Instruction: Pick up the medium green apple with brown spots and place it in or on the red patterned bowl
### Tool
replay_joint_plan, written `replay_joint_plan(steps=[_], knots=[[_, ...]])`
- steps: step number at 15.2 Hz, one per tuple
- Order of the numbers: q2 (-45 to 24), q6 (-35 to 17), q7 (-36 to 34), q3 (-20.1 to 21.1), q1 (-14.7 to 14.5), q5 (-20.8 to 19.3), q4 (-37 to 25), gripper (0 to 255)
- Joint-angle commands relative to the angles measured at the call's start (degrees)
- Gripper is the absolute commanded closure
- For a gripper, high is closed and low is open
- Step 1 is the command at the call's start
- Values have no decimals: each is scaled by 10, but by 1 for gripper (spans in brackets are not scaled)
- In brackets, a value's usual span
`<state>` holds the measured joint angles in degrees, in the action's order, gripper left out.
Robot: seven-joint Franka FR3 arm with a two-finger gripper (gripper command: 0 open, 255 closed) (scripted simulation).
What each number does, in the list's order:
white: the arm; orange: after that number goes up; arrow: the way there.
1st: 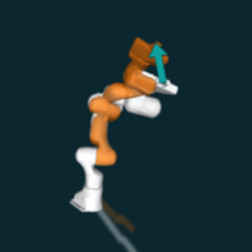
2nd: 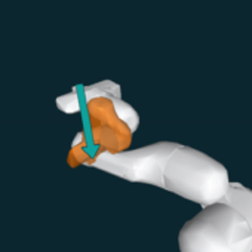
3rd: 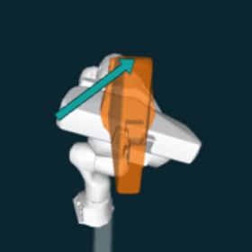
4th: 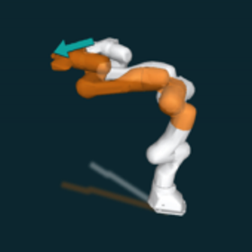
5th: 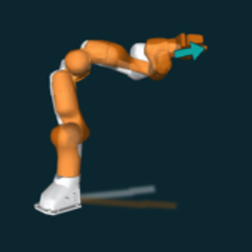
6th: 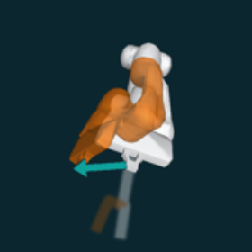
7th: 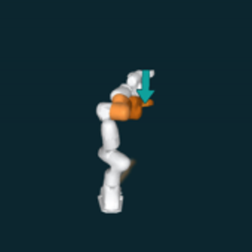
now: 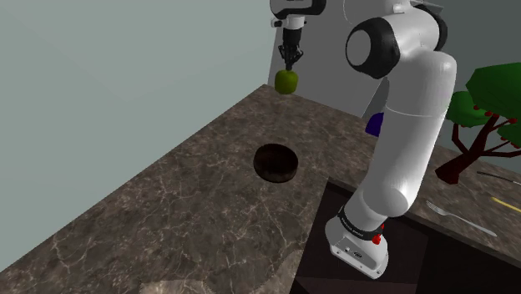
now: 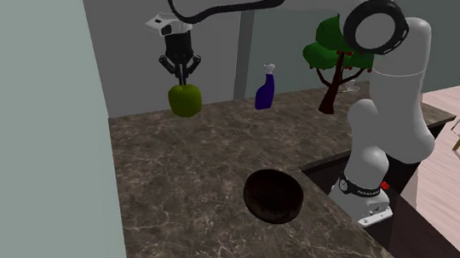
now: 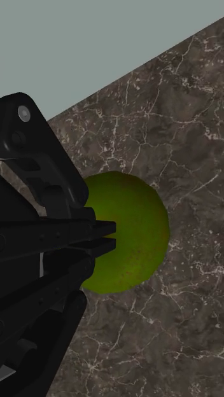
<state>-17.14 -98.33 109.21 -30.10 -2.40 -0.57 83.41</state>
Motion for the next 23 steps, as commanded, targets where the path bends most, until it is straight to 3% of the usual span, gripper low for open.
replay_joint_plan(steps=[1,6,12,23], knots=[[52,-11,-27,1,-28,-26,60,255],[168,-13,-100,21,-75,-84,175,255],[289,8,-188,69,-105,-128,279,255],[458,79,-331,180,-139,-128,402,255]])
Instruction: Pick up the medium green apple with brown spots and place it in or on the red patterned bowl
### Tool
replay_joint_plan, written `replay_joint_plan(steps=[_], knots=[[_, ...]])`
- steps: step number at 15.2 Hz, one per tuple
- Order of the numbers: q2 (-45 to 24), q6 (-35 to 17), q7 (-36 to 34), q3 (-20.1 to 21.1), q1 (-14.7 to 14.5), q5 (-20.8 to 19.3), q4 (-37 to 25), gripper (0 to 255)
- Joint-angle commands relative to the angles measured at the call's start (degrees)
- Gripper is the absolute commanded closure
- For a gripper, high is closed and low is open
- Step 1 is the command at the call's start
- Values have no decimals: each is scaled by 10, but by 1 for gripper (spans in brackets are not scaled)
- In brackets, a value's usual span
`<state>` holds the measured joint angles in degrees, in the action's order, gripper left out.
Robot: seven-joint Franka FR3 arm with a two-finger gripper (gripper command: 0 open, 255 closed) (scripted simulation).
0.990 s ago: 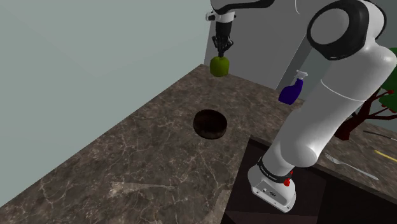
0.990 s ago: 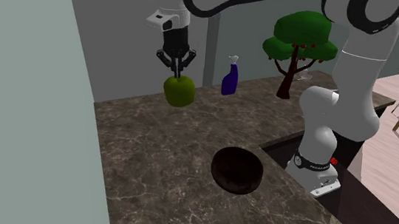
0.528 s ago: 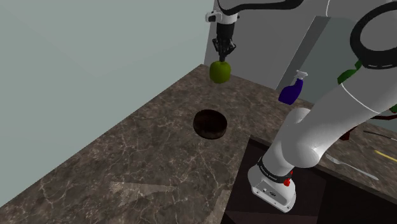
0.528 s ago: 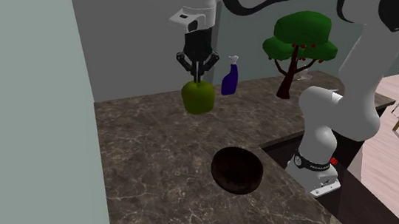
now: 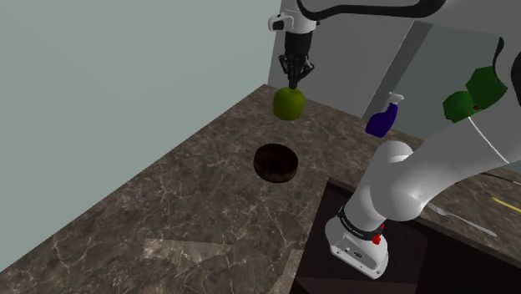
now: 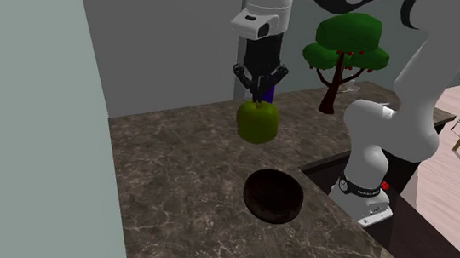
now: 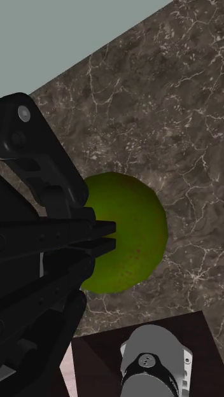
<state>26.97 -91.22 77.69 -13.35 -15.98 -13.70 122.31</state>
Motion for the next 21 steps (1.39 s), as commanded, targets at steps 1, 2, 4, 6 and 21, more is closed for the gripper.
replay_joint_plan(steps=[1,2,4,6,21], knots=[[29,15,-28,23,-7,7,20,255],[40,22,-40,34,-10,12,26,255],[61,37,-64,56,-18,24,37,255],[82,53,-92,81,-26,38,47,255],[94,-58,-105,73,-25,32,170,255]])
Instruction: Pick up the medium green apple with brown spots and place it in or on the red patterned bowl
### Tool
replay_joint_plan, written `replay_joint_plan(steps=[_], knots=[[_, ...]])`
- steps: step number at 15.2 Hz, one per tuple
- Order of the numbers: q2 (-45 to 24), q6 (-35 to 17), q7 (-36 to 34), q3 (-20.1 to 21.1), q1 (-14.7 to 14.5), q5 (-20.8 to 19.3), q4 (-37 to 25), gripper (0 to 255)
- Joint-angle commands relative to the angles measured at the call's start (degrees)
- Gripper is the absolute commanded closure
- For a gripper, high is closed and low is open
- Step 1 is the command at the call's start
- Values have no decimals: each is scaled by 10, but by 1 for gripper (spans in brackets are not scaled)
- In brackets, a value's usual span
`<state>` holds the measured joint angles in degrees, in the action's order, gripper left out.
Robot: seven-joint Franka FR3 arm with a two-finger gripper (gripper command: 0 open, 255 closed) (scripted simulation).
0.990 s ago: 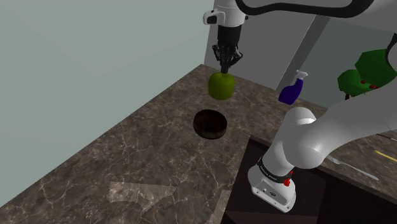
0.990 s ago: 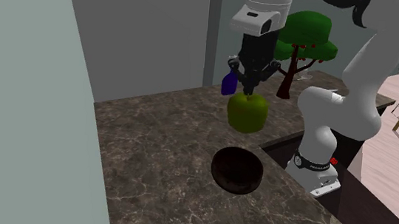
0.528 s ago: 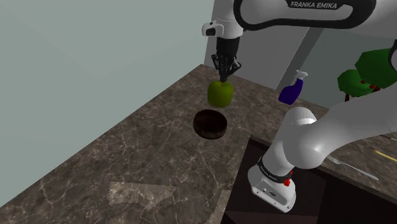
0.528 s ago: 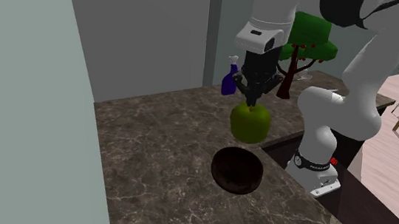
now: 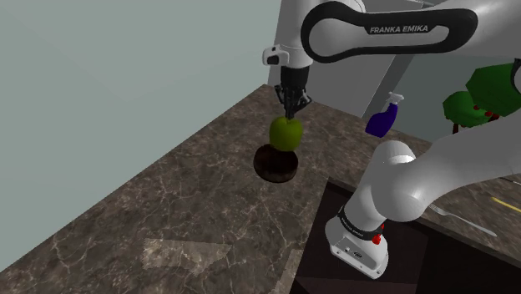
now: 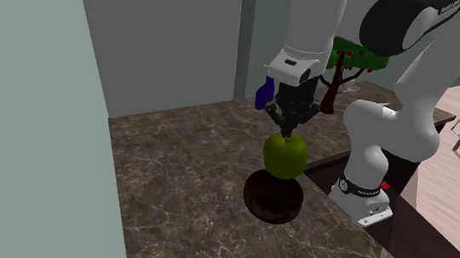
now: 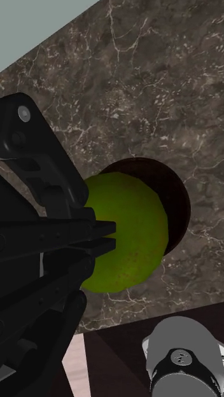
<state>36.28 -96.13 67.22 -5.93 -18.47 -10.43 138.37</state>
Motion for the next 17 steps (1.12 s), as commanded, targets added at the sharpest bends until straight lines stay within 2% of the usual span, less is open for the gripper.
replay_joint_plan(steps=[1,12,17], knots=[[0,-17,-2,-1,0,-1,17,255],[-12,-102,-11,-8,2,-9,91,255],[-12,-102,-11,-8,2,-9,91,255]])
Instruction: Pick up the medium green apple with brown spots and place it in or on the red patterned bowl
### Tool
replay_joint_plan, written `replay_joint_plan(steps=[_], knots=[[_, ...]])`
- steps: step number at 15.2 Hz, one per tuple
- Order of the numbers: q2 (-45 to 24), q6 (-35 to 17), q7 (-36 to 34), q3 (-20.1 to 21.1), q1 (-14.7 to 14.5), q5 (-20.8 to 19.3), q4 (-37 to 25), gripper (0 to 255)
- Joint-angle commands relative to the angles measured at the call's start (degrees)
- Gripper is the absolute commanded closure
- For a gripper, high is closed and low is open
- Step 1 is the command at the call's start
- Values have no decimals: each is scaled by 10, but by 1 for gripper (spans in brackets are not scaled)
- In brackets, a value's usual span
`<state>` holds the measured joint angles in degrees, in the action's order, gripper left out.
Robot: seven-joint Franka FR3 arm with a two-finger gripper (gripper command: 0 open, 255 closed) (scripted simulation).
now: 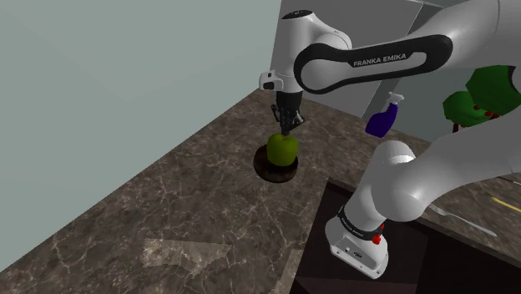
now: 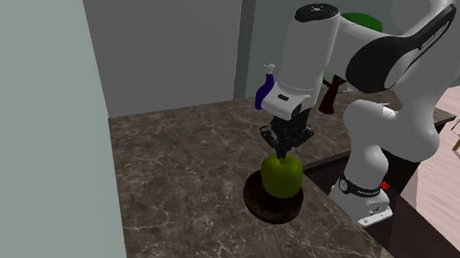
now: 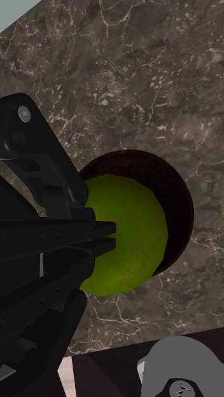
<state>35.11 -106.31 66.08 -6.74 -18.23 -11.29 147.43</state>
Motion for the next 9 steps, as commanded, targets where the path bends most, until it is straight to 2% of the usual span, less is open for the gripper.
replay_joint_plan(steps=[1,3,4,9], knots=[[0,0,0,0,0,0,0,255],[0,0,0,0,0,0,0,255],[0,0,0,0,0,0,0,0],[0,0,0,0,0,0,0,0]])
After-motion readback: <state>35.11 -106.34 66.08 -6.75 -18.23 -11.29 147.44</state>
